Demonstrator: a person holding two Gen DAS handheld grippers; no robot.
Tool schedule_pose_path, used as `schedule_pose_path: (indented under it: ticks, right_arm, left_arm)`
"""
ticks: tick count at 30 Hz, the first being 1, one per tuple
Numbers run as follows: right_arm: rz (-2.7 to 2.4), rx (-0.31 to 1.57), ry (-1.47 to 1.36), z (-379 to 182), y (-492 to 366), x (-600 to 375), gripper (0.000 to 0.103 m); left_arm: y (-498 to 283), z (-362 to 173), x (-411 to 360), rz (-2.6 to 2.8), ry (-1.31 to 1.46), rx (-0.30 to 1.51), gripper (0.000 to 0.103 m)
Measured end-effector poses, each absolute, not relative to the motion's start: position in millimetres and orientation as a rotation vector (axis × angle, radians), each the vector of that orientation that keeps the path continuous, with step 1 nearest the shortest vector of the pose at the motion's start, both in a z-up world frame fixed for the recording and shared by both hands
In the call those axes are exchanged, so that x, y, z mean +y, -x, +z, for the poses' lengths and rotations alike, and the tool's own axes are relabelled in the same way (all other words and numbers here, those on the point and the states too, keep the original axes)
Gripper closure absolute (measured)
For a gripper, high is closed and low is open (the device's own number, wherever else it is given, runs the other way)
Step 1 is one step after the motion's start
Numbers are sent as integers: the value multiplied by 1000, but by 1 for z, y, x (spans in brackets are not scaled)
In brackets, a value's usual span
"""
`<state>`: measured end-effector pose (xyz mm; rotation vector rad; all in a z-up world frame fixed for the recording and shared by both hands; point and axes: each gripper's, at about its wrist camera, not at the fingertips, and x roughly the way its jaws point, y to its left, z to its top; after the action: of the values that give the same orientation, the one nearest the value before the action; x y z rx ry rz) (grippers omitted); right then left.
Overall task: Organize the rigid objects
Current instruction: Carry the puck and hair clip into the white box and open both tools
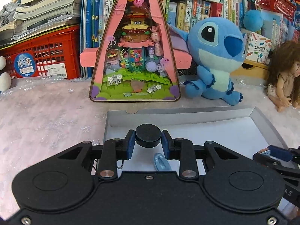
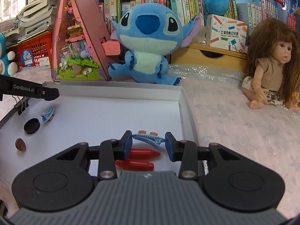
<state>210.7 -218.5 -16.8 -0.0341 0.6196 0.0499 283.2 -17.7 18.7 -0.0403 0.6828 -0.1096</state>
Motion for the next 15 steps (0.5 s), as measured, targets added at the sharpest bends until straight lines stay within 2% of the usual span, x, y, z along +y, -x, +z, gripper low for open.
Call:
schedule_pose_path:
  ticks: [15]
  right_arm:
    - [54,631,43,-18,-211,-218,58]
  left_arm:
    - [-285,16,-28,-128,12,711,75]
